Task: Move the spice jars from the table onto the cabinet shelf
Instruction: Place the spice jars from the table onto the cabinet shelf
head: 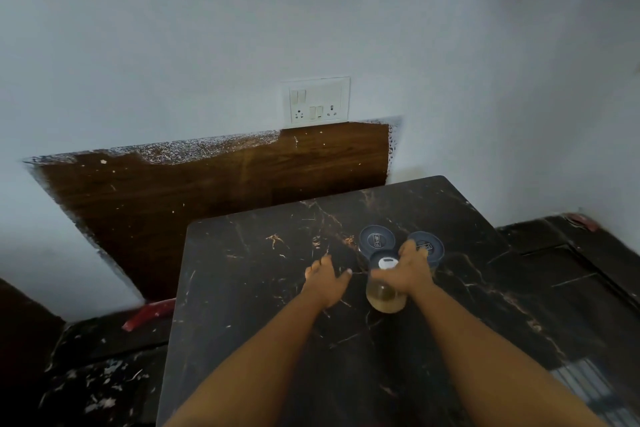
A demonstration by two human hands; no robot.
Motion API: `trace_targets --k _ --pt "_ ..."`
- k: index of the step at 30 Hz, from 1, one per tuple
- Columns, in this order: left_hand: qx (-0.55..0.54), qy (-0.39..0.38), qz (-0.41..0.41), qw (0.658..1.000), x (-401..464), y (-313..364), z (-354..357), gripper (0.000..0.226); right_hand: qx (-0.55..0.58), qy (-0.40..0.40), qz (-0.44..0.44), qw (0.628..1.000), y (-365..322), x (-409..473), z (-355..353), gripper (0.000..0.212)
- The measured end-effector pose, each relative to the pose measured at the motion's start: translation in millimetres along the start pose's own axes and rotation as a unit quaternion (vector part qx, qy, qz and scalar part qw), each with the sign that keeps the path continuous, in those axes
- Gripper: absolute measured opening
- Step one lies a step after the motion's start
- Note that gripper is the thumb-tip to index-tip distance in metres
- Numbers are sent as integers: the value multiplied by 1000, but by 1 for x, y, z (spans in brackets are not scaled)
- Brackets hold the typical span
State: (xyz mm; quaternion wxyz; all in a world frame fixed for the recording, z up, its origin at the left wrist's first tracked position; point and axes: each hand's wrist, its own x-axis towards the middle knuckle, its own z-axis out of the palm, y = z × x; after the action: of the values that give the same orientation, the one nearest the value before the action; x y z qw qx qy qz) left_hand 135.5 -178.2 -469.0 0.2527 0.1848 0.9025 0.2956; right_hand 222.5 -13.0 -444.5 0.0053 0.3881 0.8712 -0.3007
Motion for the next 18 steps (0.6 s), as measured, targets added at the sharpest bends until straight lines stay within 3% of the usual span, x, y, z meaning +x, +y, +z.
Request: trace_targets --k 2,4,5,8,10,12,15,18 --pt "-125 4 -45 991 -1 8 -7 65 76 1 1 997 -17 3 -19 88" --pt "-290 -20 -95 952 -7 19 -14 60 145 -43 -16 988 -36 3 -39 84" --pt "-394 -51 -119 910 -10 23 -17 59 183 -73 -25 980 -45 1 -49 83" --pt "-650 -172 -135 728 -18 27 -30 67 299 -150 -49 941 -64 -5 -62 75" --pt "-722 -204 -101 653 -23 31 -38 67 374 -180 -68 907 -73 -8 -63 66" --pt "-734 -201 -57 646 -24 39 -44 64 455 -171 -66 872 -79 -9 -59 60" --pt "-709 -183 -3 681 -25 49 -51 61 518 -138 -8 844 -85 -10 -52 64" --pt "-681 -157 22 715 -27 51 -58 63 549 -163 32 819 -86 -12 -49 66"
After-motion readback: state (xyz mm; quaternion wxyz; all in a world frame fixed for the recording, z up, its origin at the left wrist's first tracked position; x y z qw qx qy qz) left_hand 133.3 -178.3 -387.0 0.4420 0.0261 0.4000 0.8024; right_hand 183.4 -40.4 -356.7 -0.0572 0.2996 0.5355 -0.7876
